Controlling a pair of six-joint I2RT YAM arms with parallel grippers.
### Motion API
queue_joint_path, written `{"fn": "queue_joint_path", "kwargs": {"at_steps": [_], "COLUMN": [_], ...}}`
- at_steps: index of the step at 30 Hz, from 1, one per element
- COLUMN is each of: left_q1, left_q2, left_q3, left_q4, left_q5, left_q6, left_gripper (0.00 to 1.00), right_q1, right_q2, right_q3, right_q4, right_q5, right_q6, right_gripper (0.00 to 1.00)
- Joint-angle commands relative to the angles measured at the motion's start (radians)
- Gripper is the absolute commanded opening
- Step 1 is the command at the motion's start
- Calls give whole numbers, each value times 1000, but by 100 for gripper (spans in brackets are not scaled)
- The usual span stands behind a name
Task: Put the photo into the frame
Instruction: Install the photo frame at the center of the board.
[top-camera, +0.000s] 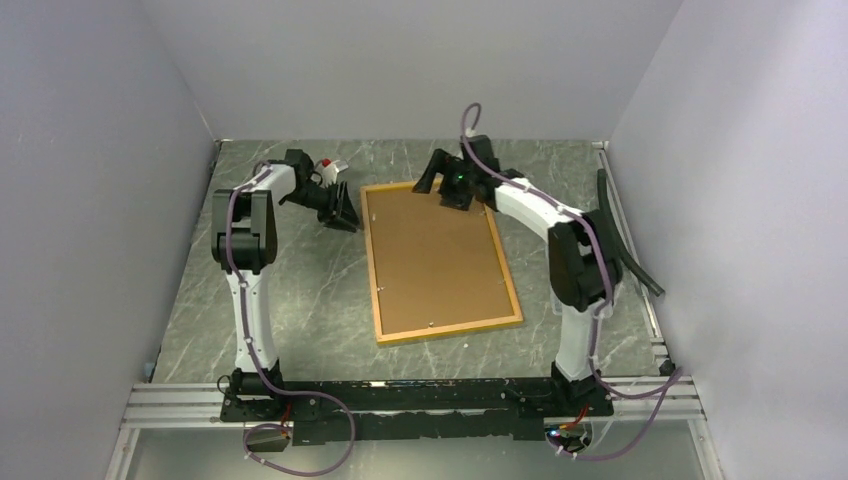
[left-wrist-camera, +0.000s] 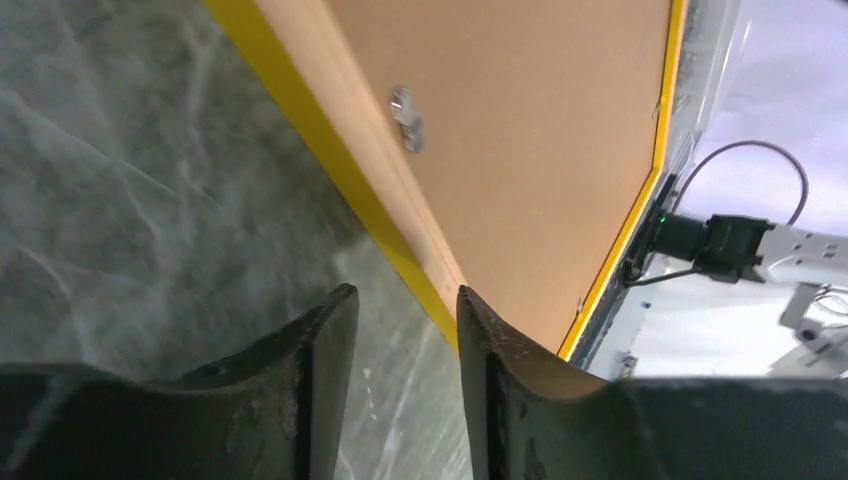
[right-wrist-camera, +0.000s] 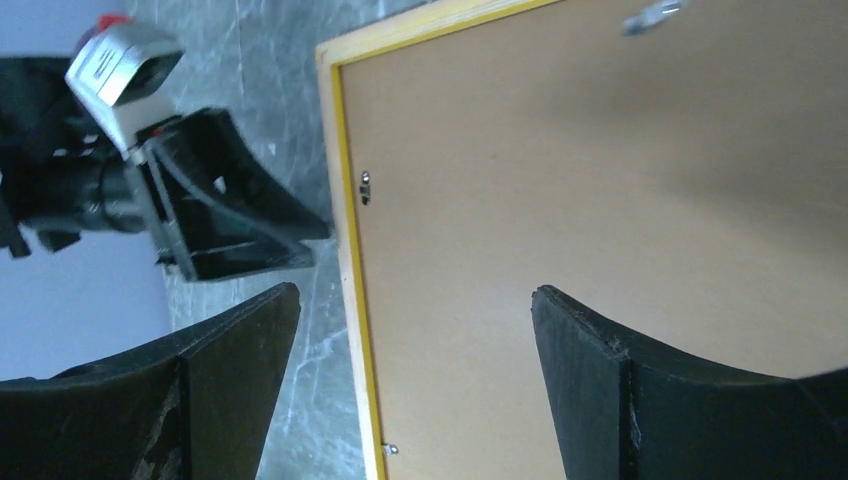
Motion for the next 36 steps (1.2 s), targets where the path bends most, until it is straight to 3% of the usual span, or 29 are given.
{"fn": "queue_joint_path", "kwargs": {"at_steps": [1,13,22,36], "left_q1": [-6,-33,-73,-84], "left_q2": [65,143,140,129], "left_q3": [84,110,53,-1], "left_q4": [57,88,98,103], "left_q5": [12,48,69,72], "left_q6": [-125,-153,-141,-136], "left_gripper": [44,31,12,8], "right_q1": [42,101,116,145], "right_q2": [117,364,439,499], "right_q3": [122,336,382,425], "right_q4": [37,122,142,99], "right_q5": [-98,-199,-246,-287], "right_q6": [-23,35,74,71], "right_gripper": [89,85,81,76]}}
